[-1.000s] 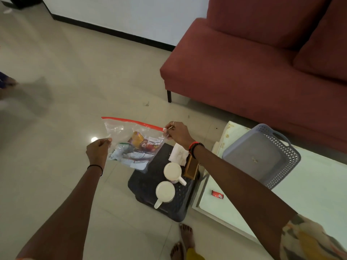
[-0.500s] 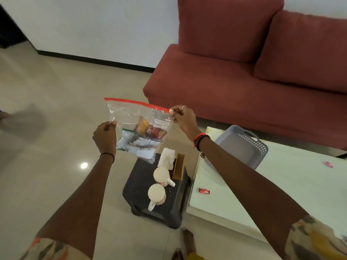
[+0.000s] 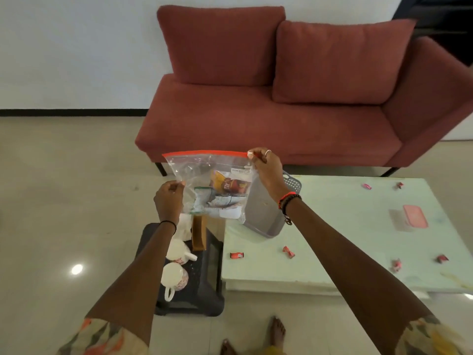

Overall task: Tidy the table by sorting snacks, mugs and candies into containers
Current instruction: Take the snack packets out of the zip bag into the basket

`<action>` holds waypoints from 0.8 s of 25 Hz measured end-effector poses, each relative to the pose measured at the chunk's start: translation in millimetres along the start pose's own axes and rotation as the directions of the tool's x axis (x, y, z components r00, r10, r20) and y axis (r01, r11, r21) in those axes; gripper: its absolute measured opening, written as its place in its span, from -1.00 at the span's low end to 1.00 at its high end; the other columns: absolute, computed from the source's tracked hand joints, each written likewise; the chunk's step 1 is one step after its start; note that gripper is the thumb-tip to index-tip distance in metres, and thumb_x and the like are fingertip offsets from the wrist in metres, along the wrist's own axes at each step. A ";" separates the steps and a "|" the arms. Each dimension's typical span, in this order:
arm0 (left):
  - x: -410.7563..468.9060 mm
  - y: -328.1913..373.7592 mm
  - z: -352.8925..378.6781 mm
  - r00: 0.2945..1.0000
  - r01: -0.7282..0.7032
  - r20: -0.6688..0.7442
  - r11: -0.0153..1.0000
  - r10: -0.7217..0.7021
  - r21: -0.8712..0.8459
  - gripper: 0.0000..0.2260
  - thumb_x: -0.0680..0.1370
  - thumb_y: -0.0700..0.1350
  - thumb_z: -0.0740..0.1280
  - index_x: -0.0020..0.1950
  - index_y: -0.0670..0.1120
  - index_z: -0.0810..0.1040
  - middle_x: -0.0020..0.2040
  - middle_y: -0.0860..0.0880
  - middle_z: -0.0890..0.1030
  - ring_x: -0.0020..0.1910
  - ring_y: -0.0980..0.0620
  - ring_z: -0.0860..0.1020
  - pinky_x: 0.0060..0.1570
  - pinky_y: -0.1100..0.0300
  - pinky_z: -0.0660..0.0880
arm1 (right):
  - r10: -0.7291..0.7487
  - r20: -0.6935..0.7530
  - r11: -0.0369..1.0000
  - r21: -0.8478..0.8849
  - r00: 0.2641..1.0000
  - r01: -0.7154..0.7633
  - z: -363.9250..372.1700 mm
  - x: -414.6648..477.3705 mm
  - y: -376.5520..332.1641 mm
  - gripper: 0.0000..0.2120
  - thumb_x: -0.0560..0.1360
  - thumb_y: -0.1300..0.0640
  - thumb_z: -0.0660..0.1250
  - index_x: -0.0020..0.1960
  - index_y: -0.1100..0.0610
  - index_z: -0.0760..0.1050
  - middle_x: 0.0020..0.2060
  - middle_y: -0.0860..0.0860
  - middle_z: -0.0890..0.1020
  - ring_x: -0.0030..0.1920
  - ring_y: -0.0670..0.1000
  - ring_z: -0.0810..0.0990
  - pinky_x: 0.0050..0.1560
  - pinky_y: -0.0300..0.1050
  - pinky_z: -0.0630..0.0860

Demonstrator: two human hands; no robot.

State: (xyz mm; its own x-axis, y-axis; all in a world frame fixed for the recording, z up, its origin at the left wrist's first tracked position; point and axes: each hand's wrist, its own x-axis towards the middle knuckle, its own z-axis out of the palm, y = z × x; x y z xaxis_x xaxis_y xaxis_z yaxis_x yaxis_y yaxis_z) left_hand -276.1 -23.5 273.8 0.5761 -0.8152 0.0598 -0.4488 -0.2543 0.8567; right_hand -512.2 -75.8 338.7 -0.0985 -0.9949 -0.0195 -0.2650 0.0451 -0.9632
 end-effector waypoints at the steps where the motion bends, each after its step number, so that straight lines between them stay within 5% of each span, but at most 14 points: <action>1: -7.6 4.5 11.8 0.999 0.009 0.036 1.000 -0.009 -0.001 -0.76 0.51 -0.07 0.35 0.05 -0.22 0.62 -0.01 -0.20 0.68 -0.02 -0.11 0.61 -0.03 0.20 0.44 | 0.003 -0.007 1.000 -0.008 1.000 -0.003 -14.8 -0.6 3.7 -0.86 0.54 0.19 0.29 0.04 0.21 0.58 -0.21 0.02 0.59 -0.21 -0.05 0.50 -0.21 -0.26 0.43; 5: -36.6 19.6 56.8 0.976 0.071 0.207 0.997 -0.074 0.022 -0.72 0.51 -0.03 0.37 0.08 -0.21 0.58 0.04 -0.18 0.65 -0.05 -0.04 0.57 -0.10 0.24 0.43 | 0.007 -0.007 1.000 -0.021 1.000 -0.007 -67.5 -5.6 19.9 -0.83 0.56 0.19 0.28 0.07 0.23 0.58 -0.19 0.01 0.59 -0.24 -0.10 0.48 -0.27 -0.40 0.39; 8: -56.4 31.7 80.4 0.968 0.102 0.220 0.991 -0.118 0.083 -0.57 0.46 0.04 0.41 0.20 -0.19 0.47 0.16 -0.16 0.54 0.10 -0.10 0.53 0.13 0.04 0.49 | 0.015 0.018 0.999 -0.053 1.000 -0.014 -93.2 -6.8 30.3 -0.83 0.56 0.18 0.28 0.06 0.23 0.59 -0.22 -0.01 0.58 -0.27 -0.13 0.47 -0.30 -0.48 0.39; 11: -72.0 52.9 101.5 0.990 -0.131 0.063 0.982 0.123 0.136 -0.61 0.48 0.05 0.37 0.19 -0.16 0.45 0.12 -0.12 0.53 0.11 -0.09 0.50 0.19 0.03 0.37 | 0.020 0.046 0.996 -0.088 0.999 -0.016 -114.3 -4.8 42.5 -0.83 0.55 0.19 0.30 0.05 0.24 0.60 -0.18 0.01 0.60 -0.24 -0.12 0.51 -0.22 -0.45 0.42; 15: -84.9 87.9 135.3 0.802 -0.589 0.242 0.790 0.545 0.172 -0.76 0.57 -0.06 0.27 0.20 -0.10 0.53 0.18 -0.06 0.59 0.20 -0.05 0.53 0.33 0.06 0.25 | 0.041 0.096 0.981 -0.192 0.994 -0.022 -134.8 -4.7 60.8 -0.79 0.52 0.15 0.35 0.08 0.24 0.62 -0.03 0.12 0.69 -0.04 0.03 0.61 0.09 -0.14 0.53; 18: -99.9 110.5 158.6 0.631 -0.738 0.469 0.664 0.618 0.117 -0.73 0.56 -0.05 0.30 0.24 -0.07 0.54 0.21 -0.03 0.62 0.23 -0.01 0.55 0.44 -0.10 0.15 | 0.026 0.128 0.974 -0.226 0.991 0.004 -152.1 -5.7 70.5 -0.79 0.49 0.17 0.38 0.07 0.25 0.64 -0.06 0.19 0.71 -0.12 0.05 0.62 0.09 -0.07 0.54; 20: -108.9 120.5 172.7 0.589 -0.750 0.555 0.654 0.588 0.103 -0.70 0.55 0.02 0.28 0.25 -0.04 0.54 0.21 -0.01 0.63 0.23 0.03 0.56 0.48 -0.08 0.08 | 0.018 0.156 0.961 -0.276 0.988 0.026 -162.9 -4.7 74.7 -0.79 0.51 0.20 0.35 0.09 0.26 0.63 -0.12 0.23 0.71 -0.18 0.03 0.59 0.02 -0.12 0.54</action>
State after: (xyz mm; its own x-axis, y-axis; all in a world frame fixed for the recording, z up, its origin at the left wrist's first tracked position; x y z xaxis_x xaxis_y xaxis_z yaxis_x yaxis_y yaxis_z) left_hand -510.9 -55.2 282.1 -0.3036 -0.9182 0.2543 -0.7957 0.3912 0.4624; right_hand -687.7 -53.1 310.6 0.0474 -0.9958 -0.0784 -0.5222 0.0422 -0.8518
